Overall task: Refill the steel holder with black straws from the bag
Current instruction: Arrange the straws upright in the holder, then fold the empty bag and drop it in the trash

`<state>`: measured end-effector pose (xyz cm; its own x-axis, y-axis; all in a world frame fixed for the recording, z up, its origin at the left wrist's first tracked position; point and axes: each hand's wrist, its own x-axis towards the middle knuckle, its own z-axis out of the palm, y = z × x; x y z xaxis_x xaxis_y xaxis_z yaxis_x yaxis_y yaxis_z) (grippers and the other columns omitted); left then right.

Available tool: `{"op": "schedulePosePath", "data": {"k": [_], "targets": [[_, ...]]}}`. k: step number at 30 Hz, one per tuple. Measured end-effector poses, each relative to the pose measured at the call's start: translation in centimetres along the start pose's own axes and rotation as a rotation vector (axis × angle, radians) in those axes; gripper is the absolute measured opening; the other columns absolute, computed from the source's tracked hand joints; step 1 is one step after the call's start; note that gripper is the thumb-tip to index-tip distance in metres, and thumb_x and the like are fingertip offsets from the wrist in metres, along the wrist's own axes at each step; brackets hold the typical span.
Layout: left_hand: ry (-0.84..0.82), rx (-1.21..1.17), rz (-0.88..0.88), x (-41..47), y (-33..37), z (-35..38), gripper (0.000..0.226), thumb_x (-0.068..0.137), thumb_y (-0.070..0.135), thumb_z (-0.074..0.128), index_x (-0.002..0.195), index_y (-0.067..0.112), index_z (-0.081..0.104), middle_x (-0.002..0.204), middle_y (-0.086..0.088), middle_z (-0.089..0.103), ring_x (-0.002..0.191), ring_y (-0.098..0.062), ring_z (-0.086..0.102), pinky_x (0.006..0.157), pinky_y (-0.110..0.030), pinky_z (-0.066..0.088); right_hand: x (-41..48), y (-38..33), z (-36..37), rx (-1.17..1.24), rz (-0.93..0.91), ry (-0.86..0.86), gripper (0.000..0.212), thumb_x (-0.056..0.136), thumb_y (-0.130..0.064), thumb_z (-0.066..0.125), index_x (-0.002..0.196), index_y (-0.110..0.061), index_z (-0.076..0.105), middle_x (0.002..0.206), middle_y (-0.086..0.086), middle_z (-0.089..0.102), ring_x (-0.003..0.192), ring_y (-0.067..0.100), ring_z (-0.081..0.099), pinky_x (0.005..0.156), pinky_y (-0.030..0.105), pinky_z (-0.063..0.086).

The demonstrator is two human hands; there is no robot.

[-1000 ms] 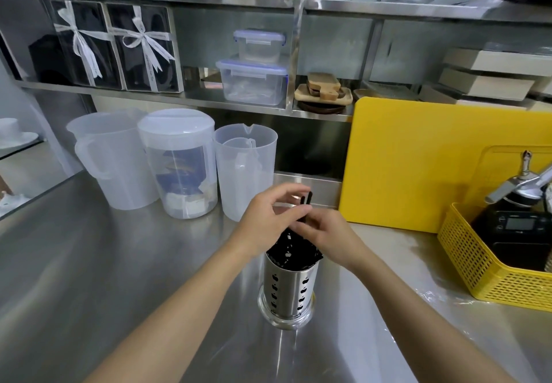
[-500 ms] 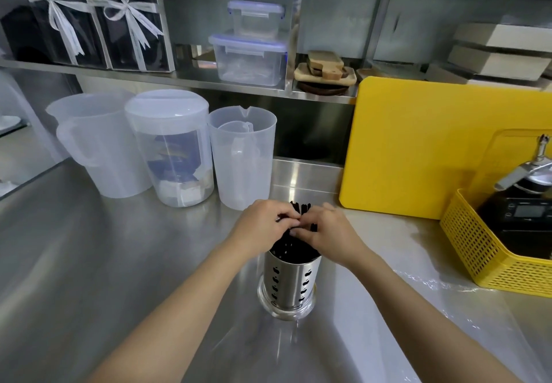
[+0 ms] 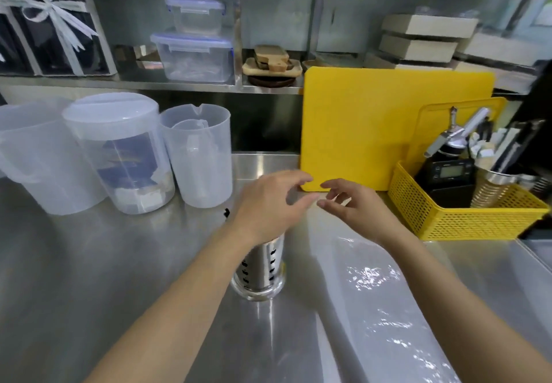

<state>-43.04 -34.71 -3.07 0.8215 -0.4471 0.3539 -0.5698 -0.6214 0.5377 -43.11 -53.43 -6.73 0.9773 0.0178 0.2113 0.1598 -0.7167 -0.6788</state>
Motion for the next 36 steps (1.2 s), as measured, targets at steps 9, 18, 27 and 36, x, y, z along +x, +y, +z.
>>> {"op": "schedulePosePath", "data": {"k": [9,18,27,36], "targets": [[-0.334,-0.079,-0.081,-3.2,2.1,15.3,0.041,0.089,0.035,0.053,0.128,0.021,0.05,0.133,0.001,0.052,0.123,-0.02,0.047,0.098,-0.025,0.033,-8.2,11.6,-2.5,-0.109,0.429,0.113,0.045,0.083,-0.029,0.065,0.122,-0.01,0.054,0.121,0.014,0.055,0.103,0.024,0.054,0.084,0.033,0.042],[-0.549,0.174,-0.309,-6.3,1.0,24.0,0.059,0.086,0.05,0.051,0.134,0.018,0.038,0.14,-0.005,0.033,0.132,-0.024,0.029,0.106,-0.033,0.025,-15.0,20.9,-3.6,-0.26,0.929,0.093,0.061,0.083,-0.038,0.062,0.132,-0.01,0.042,0.138,0.019,0.043,0.123,0.036,0.046,0.105,0.047,0.034],[-0.382,-0.172,-0.838,-4.4,1.5,25.0,0.054,0.073,0.006,0.07,0.118,0.007,0.039,0.109,-0.013,0.057,0.096,-0.032,0.06,0.073,-0.034,0.048,-16.5,23.7,-4.9,0.088,0.985,0.099,0.025,0.073,-0.011,0.074,0.084,-0.003,0.054,0.081,0.013,0.059,0.076,0.027,0.056,0.067,0.031,0.043],[-0.226,-0.696,-0.807,-4.4,0.0,21.2,0.019,0.089,0.014,0.058,0.071,0.01,0.06,0.063,-0.005,0.057,0.044,-0.003,0.047,0.04,-0.01,0.033,-17.7,23.1,-6.4,0.743,0.832,0.039,0.013,0.08,0.011,0.053,0.072,0.004,0.06,0.058,0.015,0.057,0.041,0.015,0.053,0.041,0.019,0.043]]}}
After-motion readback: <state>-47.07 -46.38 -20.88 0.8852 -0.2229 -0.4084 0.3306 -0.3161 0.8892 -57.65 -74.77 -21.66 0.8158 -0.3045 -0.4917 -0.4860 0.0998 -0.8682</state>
